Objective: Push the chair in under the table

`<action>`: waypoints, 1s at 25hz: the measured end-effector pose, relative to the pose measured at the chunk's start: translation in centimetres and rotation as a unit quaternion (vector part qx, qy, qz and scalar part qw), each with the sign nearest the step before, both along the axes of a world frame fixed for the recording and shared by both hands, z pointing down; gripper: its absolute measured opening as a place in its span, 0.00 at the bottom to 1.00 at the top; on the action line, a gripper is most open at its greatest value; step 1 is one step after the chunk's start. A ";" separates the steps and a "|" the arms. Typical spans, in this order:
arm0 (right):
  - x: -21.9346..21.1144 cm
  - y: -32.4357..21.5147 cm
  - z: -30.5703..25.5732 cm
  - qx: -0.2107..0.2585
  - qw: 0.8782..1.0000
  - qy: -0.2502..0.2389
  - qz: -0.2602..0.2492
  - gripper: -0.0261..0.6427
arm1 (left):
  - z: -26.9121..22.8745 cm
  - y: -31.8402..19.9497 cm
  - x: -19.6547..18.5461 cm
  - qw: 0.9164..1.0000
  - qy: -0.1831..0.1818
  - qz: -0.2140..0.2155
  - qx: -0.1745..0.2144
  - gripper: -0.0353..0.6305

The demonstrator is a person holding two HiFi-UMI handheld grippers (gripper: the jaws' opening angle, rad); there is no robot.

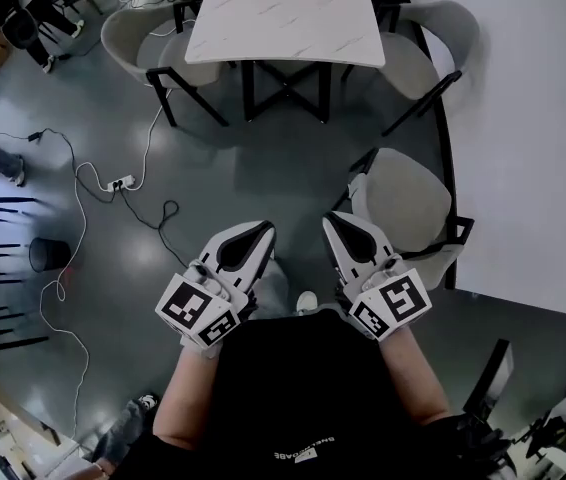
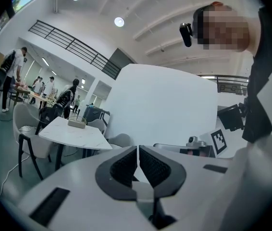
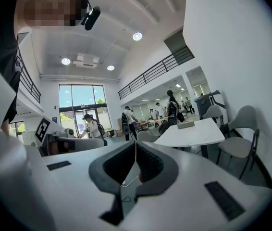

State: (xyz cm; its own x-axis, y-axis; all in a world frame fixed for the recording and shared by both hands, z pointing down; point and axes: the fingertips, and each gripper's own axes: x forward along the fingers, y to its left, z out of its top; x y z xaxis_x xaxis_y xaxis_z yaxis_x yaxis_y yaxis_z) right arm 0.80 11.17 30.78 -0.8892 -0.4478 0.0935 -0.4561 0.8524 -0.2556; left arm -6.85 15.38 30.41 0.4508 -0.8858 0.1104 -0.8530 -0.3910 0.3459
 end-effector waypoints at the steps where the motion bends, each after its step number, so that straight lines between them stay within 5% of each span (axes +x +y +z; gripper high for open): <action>1: -0.7 -0.7 0.1 -0.001 1.000 0.004 0.006 0.05 | 0.2 -0.9 -0.8 1.000 0.003 0.008 -0.001 0.06; 13: -3.2 -9.1 1.5 -0.032 0.986 0.043 0.157 0.05 | 2.5 -10.3 -7.4 0.993 0.033 0.107 -0.026 0.06; 19: 2.2 -10.3 3.8 -0.068 0.962 0.073 0.253 0.06 | 5.0 -12.8 -3.4 0.981 0.044 0.182 -0.057 0.08; 25: 10.4 -9.7 6.1 -0.109 0.923 0.097 0.355 0.06 | 7.6 -14.0 2.6 0.963 0.043 0.249 -0.093 0.12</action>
State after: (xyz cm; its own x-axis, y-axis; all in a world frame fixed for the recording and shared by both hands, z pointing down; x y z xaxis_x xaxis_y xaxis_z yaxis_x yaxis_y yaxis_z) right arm 11.19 1.51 36.85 -0.3352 -0.8630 0.3779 -0.9358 0.2582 -0.2402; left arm -4.23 1.34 37.99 0.8291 -0.5257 0.1903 -0.5409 -0.6682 0.5108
